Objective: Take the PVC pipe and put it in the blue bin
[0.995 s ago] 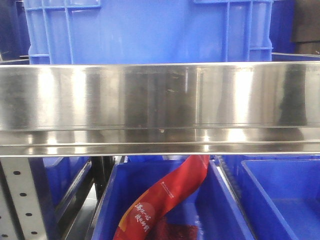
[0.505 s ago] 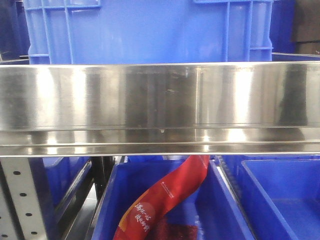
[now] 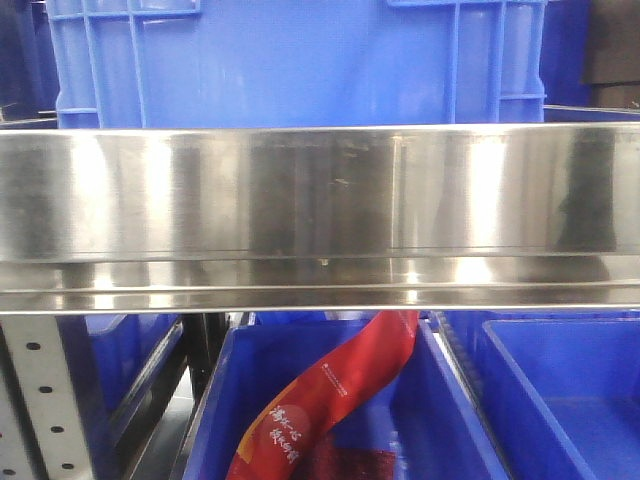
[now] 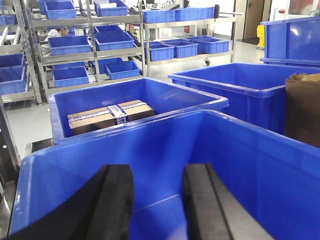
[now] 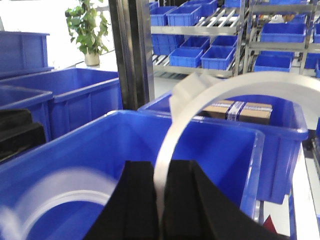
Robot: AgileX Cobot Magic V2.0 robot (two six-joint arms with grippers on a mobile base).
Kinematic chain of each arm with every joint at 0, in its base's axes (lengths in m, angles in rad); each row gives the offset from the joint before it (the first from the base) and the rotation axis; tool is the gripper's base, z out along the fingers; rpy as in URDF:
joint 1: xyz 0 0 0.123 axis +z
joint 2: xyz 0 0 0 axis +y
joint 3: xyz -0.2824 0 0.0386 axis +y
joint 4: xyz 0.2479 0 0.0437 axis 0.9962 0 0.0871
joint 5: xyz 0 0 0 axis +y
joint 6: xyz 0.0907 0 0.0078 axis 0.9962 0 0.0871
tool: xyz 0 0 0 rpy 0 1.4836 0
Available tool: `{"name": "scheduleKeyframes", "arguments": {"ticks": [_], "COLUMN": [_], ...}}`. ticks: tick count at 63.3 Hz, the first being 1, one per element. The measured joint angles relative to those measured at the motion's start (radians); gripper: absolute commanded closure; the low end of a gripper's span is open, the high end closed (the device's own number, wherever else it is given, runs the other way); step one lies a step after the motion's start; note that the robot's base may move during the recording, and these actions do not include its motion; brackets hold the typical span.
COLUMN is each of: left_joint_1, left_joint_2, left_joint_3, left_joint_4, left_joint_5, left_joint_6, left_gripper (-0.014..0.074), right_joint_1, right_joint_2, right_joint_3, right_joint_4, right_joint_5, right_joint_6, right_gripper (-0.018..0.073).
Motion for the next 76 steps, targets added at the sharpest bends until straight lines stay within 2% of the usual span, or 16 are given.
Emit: {"name": "scheduleKeyframes", "arguments": {"ticks": [11, 23, 31, 46, 51, 58, 67, 71, 76], "left_joint_1": [0.000, 0.000, 0.000, 0.000, 0.000, 0.000, 0.000, 0.000, 0.000], "left_joint_2": [0.000, 0.000, 0.000, 0.000, 0.000, 0.000, -0.002, -0.011, -0.028], "left_joint_3": [0.000, 0.000, 0.000, 0.000, 0.000, 0.000, -0.002, -0.002, -0.002], "left_joint_4": [0.000, 0.000, 0.000, 0.000, 0.000, 0.000, 0.000, 0.000, 0.002], "left_joint_5": [0.000, 0.000, 0.000, 0.002, 0.002, 0.002, 0.004, 0.005, 0.008], "left_joint_6": [0.000, 0.000, 0.000, 0.000, 0.000, 0.000, 0.000, 0.000, 0.000], "left_gripper": [0.0384, 0.0384, 0.0384, 0.0384, 0.0384, 0.0384, 0.0405, 0.0465, 0.0589], "right_joint_1": [0.027, 0.071, 0.071, 0.084, 0.091, 0.091, 0.091, 0.091, 0.091], "right_joint_2": [0.030, 0.132, 0.218, 0.287, 0.287, 0.287, 0.285, 0.280, 0.259], "right_joint_3": [-0.003, -0.082, -0.144, -0.192, -0.196, -0.196, -0.196, -0.196, -0.196], "right_joint_4": [0.000, -0.009, -0.011, -0.013, -0.013, -0.013, -0.013, -0.013, -0.013], "right_joint_5": [-0.011, -0.013, 0.015, 0.031, 0.025, 0.023, 0.030, 0.041, 0.056], "right_joint_6": [-0.004, -0.040, -0.042, -0.045, -0.045, -0.045, -0.045, -0.045, -0.045], "right_gripper": [0.0728, 0.0717, 0.0619, 0.0323, 0.0279, 0.0301, 0.0419, 0.0510, 0.0614]}}
